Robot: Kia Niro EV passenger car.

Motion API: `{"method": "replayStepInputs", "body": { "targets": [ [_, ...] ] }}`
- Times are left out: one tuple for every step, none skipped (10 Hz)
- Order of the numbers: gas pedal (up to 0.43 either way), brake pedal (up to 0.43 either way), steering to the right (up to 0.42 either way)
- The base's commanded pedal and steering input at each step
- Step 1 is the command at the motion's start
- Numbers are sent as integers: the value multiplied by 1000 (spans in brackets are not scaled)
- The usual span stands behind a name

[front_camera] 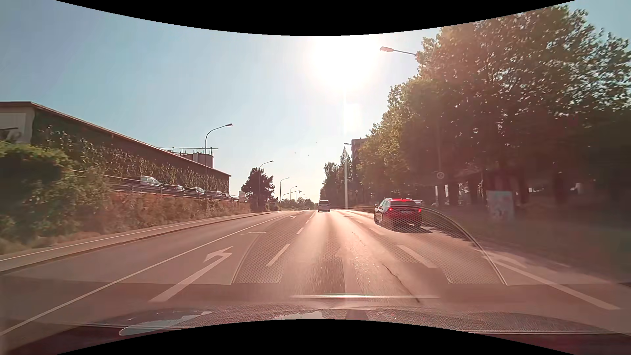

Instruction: Follow the waypoints while adhering to traffic rules and regulations

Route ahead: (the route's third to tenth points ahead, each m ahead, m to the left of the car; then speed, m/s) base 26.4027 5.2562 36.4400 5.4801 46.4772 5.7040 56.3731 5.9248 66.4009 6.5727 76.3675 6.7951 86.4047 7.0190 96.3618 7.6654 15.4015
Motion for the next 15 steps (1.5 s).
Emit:
{"method": "replayStepInputs", "body": {
  "targets": [
    [157, 6, -9],
    [157, 6, -9],
    [130, 6, -10],
    [130, 6, -10],
    [130, 0, -10],
    [118, 6, -10],
    [110, 6, -10],
    [110, 6, -9],
    [110, 6, -9],
    [110, 6, -9],
    [110, 6, -9],
    [110, 6, -9],
    [110, 0, -9],
    [118, 6, -9],
    [130, 6, -8]
  ]
}}
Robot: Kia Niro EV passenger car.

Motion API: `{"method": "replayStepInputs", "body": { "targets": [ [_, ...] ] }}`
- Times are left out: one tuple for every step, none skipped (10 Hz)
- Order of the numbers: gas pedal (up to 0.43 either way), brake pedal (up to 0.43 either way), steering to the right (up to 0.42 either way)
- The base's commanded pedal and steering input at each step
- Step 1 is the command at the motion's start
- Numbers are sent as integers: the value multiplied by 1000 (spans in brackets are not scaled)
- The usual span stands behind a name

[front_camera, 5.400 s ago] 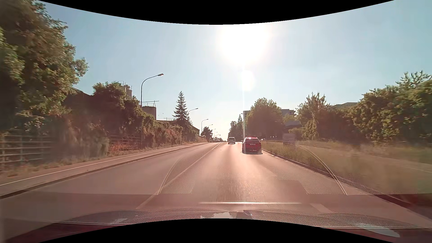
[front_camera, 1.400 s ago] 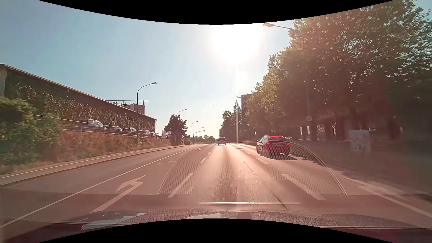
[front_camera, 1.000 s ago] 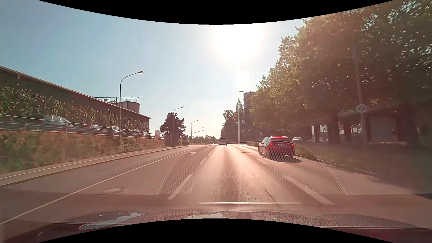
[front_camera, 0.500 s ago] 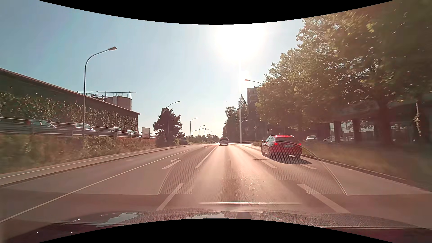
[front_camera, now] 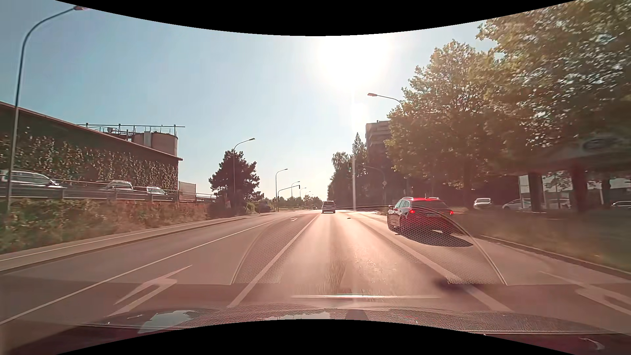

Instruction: Follow the waypoints while adhering to traffic rules and regulations

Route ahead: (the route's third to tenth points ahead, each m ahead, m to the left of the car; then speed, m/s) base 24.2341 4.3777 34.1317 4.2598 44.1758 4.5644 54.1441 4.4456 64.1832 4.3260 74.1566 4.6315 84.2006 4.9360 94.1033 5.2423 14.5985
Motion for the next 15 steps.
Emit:
{"method": "replayStepInputs", "body": {
  "targets": [
    [169, 6, -7],
    [177, 6, -6],
    [189, 0, -6],
    [189, 6, -6],
    [189, 6, -6],
    [189, 6, -6],
    [189, 6, -6],
    [189, 6, -6],
    [189, 6, -9],
    [189, 6, -10],
    [189, 6, -10],
    [189, 6, -10],
    [189, 0, -10],
    [189, 6, -10],
    [189, 6, -10]
  ]
}}
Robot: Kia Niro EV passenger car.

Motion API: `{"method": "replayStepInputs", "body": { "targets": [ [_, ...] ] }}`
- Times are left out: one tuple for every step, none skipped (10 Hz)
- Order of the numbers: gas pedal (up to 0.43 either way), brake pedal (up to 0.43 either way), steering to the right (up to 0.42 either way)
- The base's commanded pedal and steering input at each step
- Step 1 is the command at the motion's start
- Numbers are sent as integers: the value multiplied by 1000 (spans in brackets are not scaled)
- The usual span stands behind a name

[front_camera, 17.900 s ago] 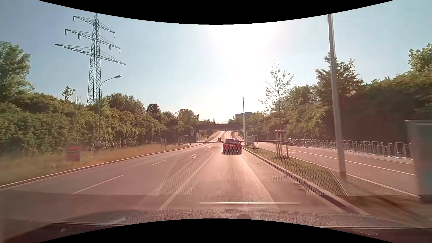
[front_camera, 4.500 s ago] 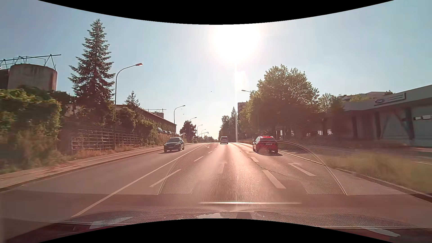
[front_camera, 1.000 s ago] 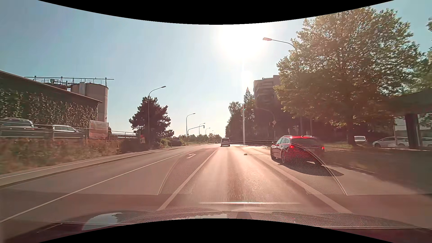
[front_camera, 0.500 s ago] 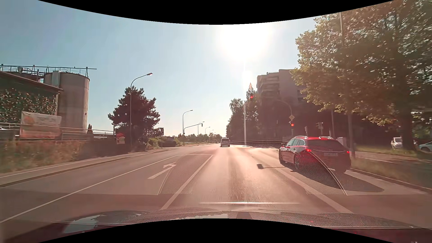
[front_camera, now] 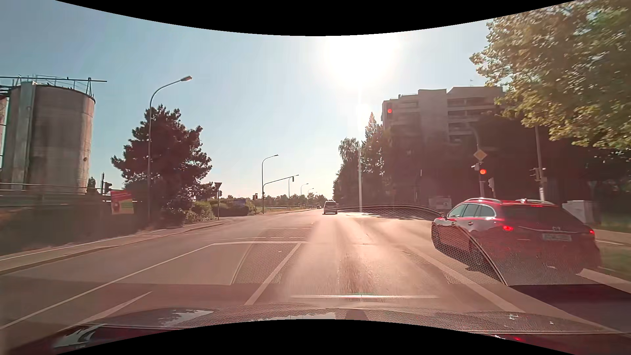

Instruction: Follow the waypoints while adhering to traffic rules and regulations

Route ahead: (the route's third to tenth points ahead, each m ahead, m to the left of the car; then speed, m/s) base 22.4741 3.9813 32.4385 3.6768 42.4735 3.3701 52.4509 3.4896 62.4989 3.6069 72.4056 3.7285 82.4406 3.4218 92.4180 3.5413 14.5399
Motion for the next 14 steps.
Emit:
{"method": "replayStepInputs", "body": {
  "targets": [
    [189, 6, -9],
    [189, 6, -6],
    [189, 6, -4],
    [189, 6, -4],
    [189, 6, -6],
    [189, 6, -7],
    [197, 6, -8],
    [197, 6, -9],
    [197, 0, -9],
    [197, 6, -9],
    [197, 6, -9],
    [197, 6, -9],
    [197, 6, -9],
    [197, 6, -8]
  ]
}}
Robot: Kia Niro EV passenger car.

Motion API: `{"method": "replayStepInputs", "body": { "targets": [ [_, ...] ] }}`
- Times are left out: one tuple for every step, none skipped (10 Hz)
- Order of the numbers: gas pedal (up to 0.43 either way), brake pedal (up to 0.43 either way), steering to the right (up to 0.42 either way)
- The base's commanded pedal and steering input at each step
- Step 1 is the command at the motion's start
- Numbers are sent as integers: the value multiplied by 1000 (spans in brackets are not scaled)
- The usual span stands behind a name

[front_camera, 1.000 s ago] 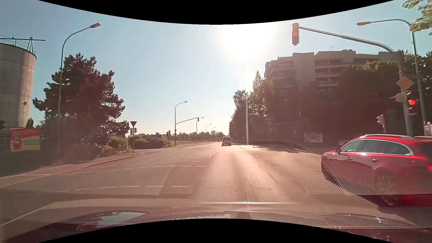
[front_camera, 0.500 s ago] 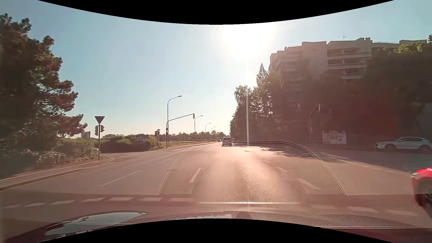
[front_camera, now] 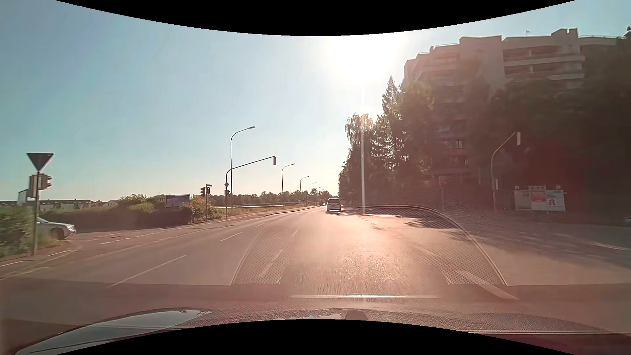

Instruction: Follow the waypoints while adhering to traffic rules and regulations

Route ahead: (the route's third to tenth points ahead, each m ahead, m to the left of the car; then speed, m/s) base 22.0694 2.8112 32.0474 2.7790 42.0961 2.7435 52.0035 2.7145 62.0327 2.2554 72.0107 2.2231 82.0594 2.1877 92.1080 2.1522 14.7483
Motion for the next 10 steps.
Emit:
{"method": "replayStepInputs", "body": {
  "targets": [
    [197, 6, -6],
    [197, 0, -6],
    [197, 0, -4],
    [197, 6, 0],
    [197, 6, 0],
    [197, 6, 0],
    [189, 6, 3],
    [189, 6, 5],
    [177, 0, 5],
    [157, 6, 5]
  ]
}}
